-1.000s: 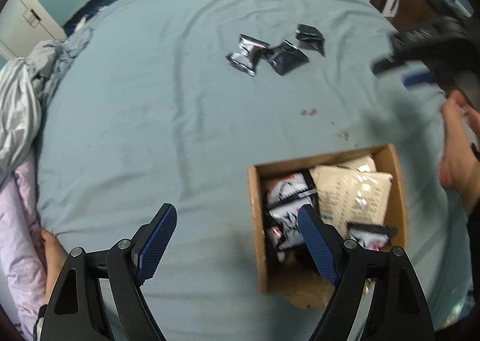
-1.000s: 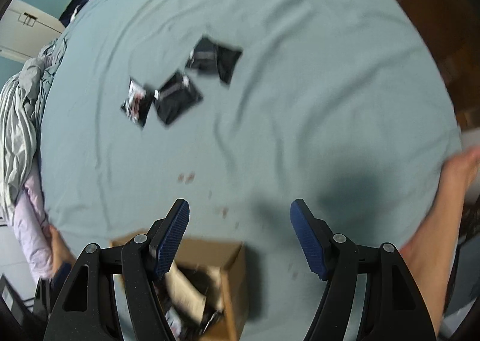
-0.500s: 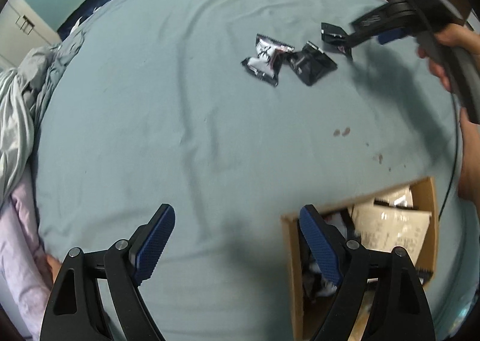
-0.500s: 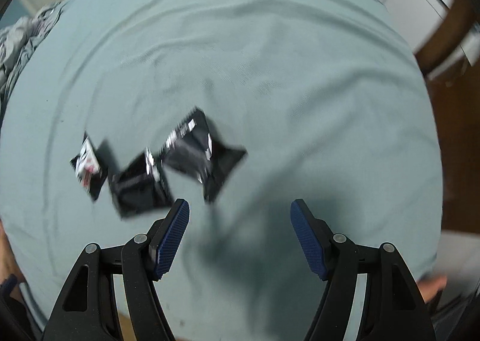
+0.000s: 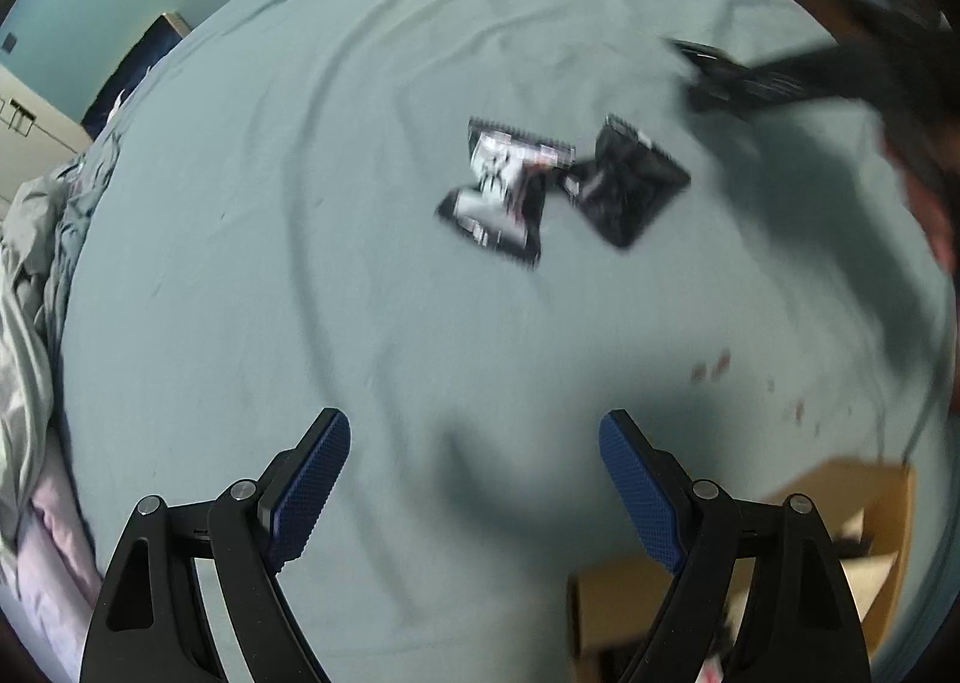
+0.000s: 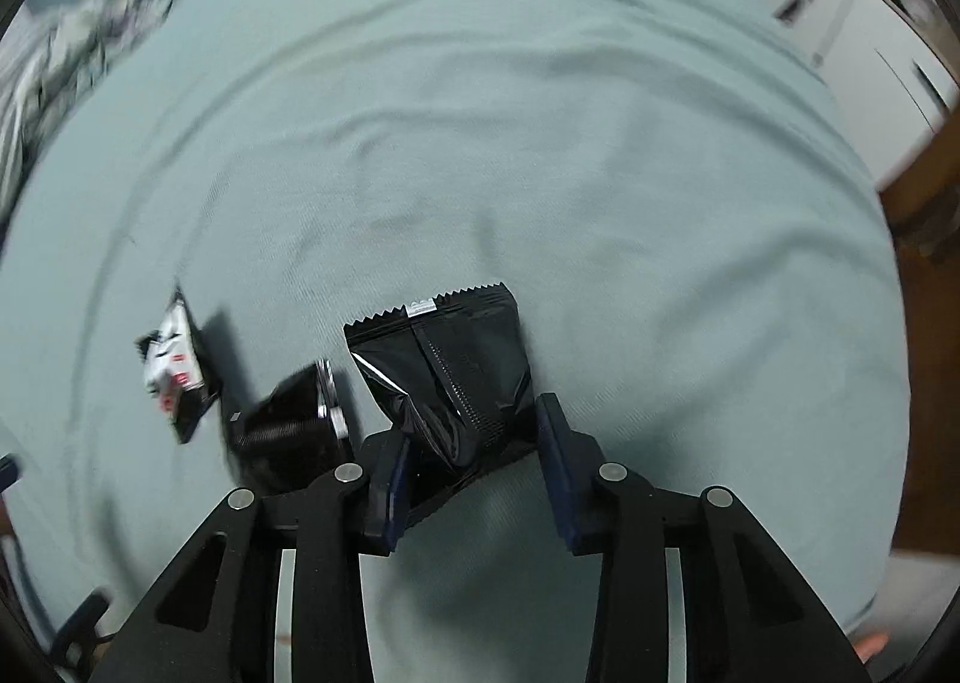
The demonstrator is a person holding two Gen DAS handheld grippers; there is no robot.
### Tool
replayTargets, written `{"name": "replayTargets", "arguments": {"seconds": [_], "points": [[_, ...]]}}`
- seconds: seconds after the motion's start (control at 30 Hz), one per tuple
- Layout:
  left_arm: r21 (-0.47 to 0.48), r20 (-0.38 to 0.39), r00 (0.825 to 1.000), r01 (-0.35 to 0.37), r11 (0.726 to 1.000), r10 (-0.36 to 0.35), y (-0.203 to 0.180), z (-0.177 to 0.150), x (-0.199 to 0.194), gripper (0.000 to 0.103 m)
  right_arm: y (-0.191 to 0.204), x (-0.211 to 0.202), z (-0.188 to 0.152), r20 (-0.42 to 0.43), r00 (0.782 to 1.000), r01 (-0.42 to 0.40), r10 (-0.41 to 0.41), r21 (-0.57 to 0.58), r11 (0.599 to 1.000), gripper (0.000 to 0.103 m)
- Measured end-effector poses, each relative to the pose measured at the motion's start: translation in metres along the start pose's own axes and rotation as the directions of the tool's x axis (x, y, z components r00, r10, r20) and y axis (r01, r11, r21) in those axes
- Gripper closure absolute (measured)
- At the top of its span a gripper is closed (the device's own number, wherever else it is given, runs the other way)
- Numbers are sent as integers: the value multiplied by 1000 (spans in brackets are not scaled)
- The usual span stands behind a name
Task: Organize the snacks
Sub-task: 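Grasp a black packet with the right tool while the left tool grasps a white packet, then carry both packets over the box and open both tools to drop them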
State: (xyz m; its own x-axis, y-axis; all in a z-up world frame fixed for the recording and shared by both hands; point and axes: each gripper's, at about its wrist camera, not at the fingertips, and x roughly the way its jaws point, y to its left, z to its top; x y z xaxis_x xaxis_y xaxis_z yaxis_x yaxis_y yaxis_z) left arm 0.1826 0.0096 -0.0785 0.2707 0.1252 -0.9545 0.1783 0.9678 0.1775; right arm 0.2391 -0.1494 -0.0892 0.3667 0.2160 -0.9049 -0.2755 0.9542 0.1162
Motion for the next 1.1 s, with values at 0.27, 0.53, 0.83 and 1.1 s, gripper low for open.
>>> {"name": "replayTargets", "arguments": {"seconds": [0.27,0.53,0.83,1.1], "points": [[-120,8,1000,15,993,-15,6,57,38,17,-31,-28,-56,10,999,-39,38,94,995,68],[-73,-33,998,-50,996,48,3,98,81,16,-52,-42,-63,21,993,-115,114,153,981,68],[-46,-65,997,27,999,-30,-3,96,54,62,-47,-50,-80,-20,993,-111,113,98,989,68],[31,-60,989,137,990,-135,-25,20,-48,63,-31,-84,-109,-66,996,-62,63,26,998,68]]}}
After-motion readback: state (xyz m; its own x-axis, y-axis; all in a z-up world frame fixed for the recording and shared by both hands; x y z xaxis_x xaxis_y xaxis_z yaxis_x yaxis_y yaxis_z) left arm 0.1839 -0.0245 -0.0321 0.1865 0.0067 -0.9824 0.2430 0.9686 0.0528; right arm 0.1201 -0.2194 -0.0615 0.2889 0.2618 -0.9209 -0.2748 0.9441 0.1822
